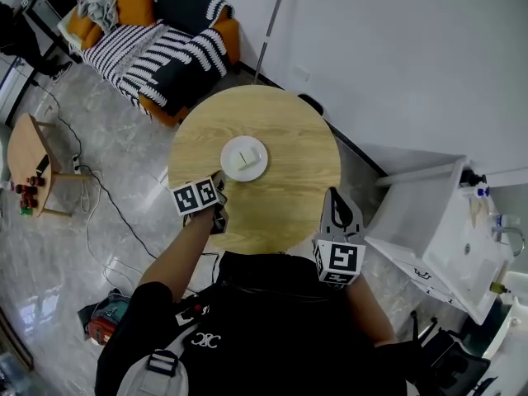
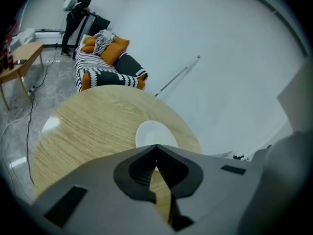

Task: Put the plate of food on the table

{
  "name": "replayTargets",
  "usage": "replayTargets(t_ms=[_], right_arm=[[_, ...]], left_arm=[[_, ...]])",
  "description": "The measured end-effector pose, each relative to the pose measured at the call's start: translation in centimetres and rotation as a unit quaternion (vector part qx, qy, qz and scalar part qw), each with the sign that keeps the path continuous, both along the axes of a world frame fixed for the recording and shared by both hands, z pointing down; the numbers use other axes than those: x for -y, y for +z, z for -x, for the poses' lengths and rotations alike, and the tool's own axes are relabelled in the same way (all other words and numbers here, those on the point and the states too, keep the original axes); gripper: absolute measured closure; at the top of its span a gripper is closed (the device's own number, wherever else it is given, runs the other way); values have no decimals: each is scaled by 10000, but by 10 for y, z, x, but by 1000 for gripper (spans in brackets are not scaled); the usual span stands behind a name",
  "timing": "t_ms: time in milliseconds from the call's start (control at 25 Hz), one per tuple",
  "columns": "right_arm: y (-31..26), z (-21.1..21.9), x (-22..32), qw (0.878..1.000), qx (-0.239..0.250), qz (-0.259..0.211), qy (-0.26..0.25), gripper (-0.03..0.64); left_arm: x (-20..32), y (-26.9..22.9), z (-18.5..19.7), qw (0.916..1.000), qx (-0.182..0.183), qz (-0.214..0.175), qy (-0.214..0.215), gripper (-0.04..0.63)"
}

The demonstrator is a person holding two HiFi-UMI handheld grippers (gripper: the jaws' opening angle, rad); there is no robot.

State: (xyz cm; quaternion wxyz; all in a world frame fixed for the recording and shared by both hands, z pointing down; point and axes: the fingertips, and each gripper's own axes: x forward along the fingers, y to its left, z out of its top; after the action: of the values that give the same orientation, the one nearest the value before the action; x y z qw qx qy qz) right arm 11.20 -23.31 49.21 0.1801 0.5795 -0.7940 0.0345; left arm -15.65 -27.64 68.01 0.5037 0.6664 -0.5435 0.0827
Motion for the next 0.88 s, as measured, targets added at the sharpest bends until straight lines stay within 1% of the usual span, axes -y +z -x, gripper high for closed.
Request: replayTargets(t_ms=[160, 240, 360, 440, 520, 600, 760, 880], right_arm=[[1, 7, 2, 9999, 40, -7, -121, 612], [1, 11, 2, 9998, 63, -18, -170, 612], [1, 17, 2, 9997, 73, -34, -224, 612], [1, 19, 1, 9997, 81, -50, -242, 612], [1, 19, 0, 9996, 91, -57, -256, 612], [1, 18, -1, 9996, 103, -45, -270, 612], [4, 21, -4, 9994, 159, 20, -292, 612], [4, 25, -5, 9990, 237, 19, -366, 612]], left_arm=[[0, -21, -10, 9963, 471, -503, 513, 588], [-1, -30, -11, 9934, 646, -721, 610, 588], [-1, -42, -8, 9878, 944, -1066, 636, 588], [-3, -49, -8, 9836, 1109, -1222, 723, 588], [-6, -56, -13, 9774, 1323, -1378, 907, 588], [-8, -65, -21, 9692, 1526, -1572, 1126, 588], [-11, -88, -36, 9581, 1596, -1938, 1380, 588], [-16, -114, -46, 9464, 1673, -2319, 1501, 588]])
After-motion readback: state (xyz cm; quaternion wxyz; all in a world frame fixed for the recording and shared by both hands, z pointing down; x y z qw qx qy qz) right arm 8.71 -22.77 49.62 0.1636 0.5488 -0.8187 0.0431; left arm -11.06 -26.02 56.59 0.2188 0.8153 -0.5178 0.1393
